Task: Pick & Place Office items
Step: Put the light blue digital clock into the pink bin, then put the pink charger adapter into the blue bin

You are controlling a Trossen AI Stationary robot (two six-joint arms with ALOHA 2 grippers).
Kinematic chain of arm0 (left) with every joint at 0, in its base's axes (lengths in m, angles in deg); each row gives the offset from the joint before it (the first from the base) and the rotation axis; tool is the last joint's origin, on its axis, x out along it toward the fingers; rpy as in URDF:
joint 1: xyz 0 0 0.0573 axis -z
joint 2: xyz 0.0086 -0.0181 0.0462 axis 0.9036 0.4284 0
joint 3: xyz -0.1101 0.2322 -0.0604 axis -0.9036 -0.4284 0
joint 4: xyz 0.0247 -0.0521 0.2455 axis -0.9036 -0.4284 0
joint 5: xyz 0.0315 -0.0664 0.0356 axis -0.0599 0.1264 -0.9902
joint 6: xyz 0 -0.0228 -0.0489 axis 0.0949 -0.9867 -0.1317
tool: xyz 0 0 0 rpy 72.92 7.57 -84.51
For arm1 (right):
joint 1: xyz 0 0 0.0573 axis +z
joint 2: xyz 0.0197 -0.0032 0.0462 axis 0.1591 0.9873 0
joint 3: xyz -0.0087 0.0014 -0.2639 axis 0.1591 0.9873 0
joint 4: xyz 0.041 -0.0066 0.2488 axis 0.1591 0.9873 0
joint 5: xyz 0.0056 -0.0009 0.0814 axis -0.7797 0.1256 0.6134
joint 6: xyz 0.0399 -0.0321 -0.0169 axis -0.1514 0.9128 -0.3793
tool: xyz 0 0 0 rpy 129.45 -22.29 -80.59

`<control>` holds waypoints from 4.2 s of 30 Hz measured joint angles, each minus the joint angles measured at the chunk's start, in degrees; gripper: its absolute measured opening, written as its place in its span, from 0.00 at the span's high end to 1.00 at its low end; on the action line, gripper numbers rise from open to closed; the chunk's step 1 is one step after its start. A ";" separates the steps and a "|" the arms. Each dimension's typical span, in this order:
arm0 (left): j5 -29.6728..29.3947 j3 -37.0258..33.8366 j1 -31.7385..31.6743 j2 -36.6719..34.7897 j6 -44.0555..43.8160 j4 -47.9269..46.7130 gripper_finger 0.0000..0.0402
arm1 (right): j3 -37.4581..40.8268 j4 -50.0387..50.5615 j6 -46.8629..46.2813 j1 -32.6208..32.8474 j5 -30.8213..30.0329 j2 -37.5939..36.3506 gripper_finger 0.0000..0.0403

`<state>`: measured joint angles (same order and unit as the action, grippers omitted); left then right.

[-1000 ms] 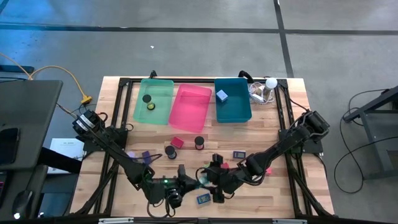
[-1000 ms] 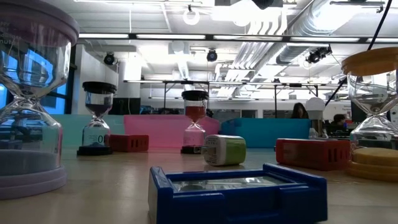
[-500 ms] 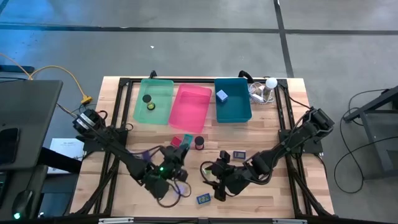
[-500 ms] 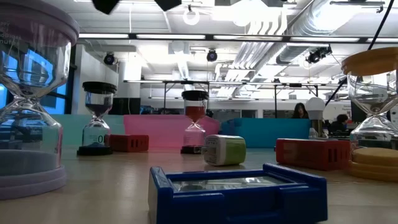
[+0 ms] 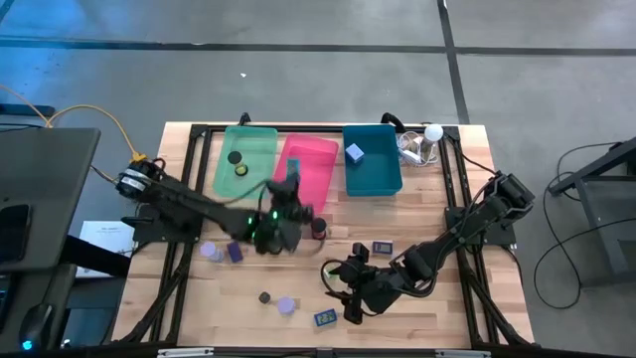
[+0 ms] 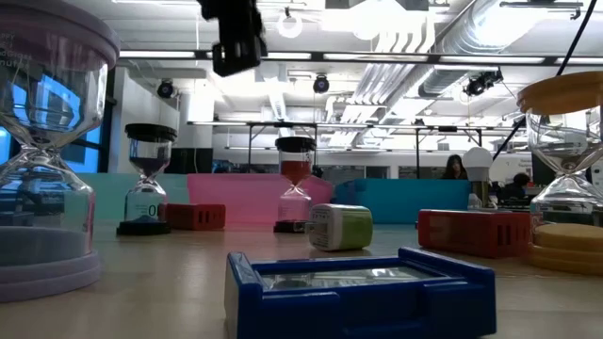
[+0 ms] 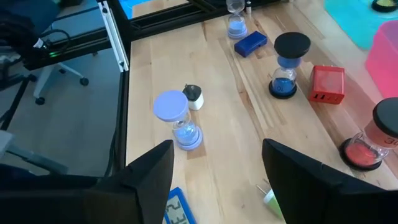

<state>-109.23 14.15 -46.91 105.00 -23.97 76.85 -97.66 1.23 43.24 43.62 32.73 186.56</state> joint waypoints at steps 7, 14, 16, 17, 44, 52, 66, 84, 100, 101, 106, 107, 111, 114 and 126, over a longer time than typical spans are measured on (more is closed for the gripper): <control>6.72 0.00 -11.52 -2.14 -1.95 -6.62 0.82 | -0.02 -0.10 -0.89 0.16 -0.01 0.00 0.42; 33.12 0.02 -18.75 -2.33 -20.91 -23.98 0.82 | -0.02 -0.12 -1.31 0.14 -0.03 0.02 0.42; 42.38 0.02 -20.54 -2.28 -26.38 -27.65 0.82 | -0.02 -0.12 -1.51 0.16 -0.03 0.04 0.42; 45.73 0.02 -21.38 -2.28 -28.54 -28.72 0.82 | -0.02 -0.12 -1.53 0.15 -0.03 0.07 0.42; 80.87 0.11 -41.10 0.41 -57.46 -29.25 0.82 | -0.02 -0.03 -1.18 -0.12 -1.56 0.20 0.42; 82.22 0.04 -42.33 4.56 -60.52 -27.49 0.82 | -0.02 0.36 -1.06 -0.12 -1.56 0.20 0.42; 82.25 0.04 -42.19 4.93 -60.56 -26.68 0.71 | 0.42 0.24 0.04 -0.12 -2.67 0.20 0.42; 84.72 1.03 -40.67 -3.92 -56.55 -25.70 0.64 | 0.44 -0.23 3.12 -0.14 2.43 0.22 0.42; 84.79 1.03 -26.49 -21.05 -54.97 -38.21 0.64 | 0.44 0.25 -4.32 -3.76 6.33 1.39 0.42; 84.80 1.03 -25.50 -21.70 -54.99 -39.13 0.64 | 0.46 0.42 -4.28 -3.98 7.36 1.54 0.42; 84.79 1.03 -21.56 -23.93 -56.49 -43.76 0.64 | 0.53 -5.92 3.40 -5.74 10.05 3.71 0.43; 84.77 1.03 -20.88 -24.13 -56.96 -44.36 0.64 | 0.55 -9.88 7.31 -5.65 10.13 4.57 0.43; 84.79 1.03 -18.79 -24.55 -58.08 -46.30 0.64 | 0.44 -24.66 20.95 -5.47 10.56 6.35 0.45; 84.76 1.01 -17.51 -24.53 -58.16 -47.99 0.64 | 0.44 -29.12 25.69 -6.21 10.12 7.19 0.45; 84.80 1.01 -13.32 -25.62 -61.32 -52.33 0.64 | 0.46 -36.18 34.38 -8.52 18.75 6.84 0.45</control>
<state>-24.43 15.16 -60.23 79.38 -85.29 24.53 -97.20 -34.96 77.62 35.10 51.47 193.40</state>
